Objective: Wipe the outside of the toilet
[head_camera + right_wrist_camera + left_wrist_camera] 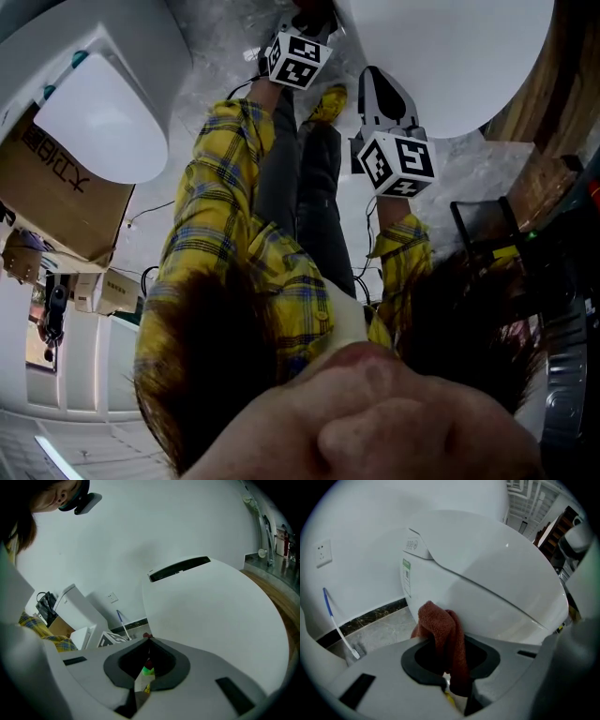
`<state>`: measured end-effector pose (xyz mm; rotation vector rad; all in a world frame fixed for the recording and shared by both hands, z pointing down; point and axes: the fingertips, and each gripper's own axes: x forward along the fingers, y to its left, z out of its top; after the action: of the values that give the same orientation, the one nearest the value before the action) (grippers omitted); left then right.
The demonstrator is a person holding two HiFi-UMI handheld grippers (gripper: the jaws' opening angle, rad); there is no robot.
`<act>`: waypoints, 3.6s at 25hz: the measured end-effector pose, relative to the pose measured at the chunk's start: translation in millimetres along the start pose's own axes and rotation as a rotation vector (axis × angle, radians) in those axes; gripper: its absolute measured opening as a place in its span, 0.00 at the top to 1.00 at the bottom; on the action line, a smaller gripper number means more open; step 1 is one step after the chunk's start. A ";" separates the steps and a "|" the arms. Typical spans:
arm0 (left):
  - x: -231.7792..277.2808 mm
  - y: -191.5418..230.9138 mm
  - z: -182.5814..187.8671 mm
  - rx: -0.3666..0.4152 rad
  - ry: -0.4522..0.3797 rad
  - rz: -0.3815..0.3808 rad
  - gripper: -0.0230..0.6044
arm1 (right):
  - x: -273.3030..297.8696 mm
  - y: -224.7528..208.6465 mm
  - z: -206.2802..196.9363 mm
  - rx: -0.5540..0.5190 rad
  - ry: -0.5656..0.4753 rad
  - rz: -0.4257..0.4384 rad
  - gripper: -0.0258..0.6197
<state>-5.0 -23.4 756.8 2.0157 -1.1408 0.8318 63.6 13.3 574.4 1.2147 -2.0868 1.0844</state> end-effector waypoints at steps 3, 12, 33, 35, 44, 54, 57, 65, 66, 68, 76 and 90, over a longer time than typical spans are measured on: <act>-1.3 -12.2 -8.2 0.002 0.015 -0.003 0.81 | -5.7 -1.5 -6.0 0.005 0.000 -0.003 0.92; -5.2 -52.4 -33.3 -0.037 0.052 -0.052 0.81 | -21.5 -3.7 -15.7 0.012 -0.012 -0.006 0.92; -14.1 -149.1 -93.9 0.100 0.225 -0.308 0.81 | -68.1 -29.8 -42.0 0.050 -0.052 -0.064 0.92; -17.9 -159.1 -96.0 0.105 0.226 -0.334 0.81 | -73.0 -31.6 -42.3 0.055 -0.058 -0.069 0.92; -44.7 -194.8 -96.6 0.159 0.231 -0.460 0.81 | -95.4 -32.7 -36.3 0.072 -0.098 -0.093 0.92; -91.3 -221.3 -80.2 0.221 0.253 -0.520 0.81 | -136.7 -33.0 -20.9 0.091 -0.153 -0.107 0.92; -109.5 -226.5 -69.2 0.225 0.244 -0.523 0.81 | -148.8 -32.7 -15.1 0.098 -0.165 -0.109 0.92; -158.5 -248.3 -33.1 0.262 0.193 -0.571 0.81 | -179.0 -29.9 2.3 0.110 -0.185 -0.129 0.92; -165.3 -251.5 -27.8 0.258 0.188 -0.580 0.81 | -181.8 -29.2 6.0 0.110 -0.188 -0.127 0.92; -180.3 -258.8 -15.8 0.255 0.173 -0.604 0.81 | -187.0 -28.0 14.1 0.110 -0.197 -0.124 0.92; -232.0 -273.3 41.9 0.261 0.063 -0.604 0.81 | -217.8 -25.3 52.9 0.084 -0.253 -0.119 0.92; -306.9 -235.9 150.7 0.250 -0.157 -0.470 0.81 | -262.8 -3.4 90.4 0.059 -0.329 -0.114 0.92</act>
<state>107.1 92.0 373.9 2.4570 -0.6145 0.6020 191.9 65.4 333.5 1.6126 -2.2011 0.9517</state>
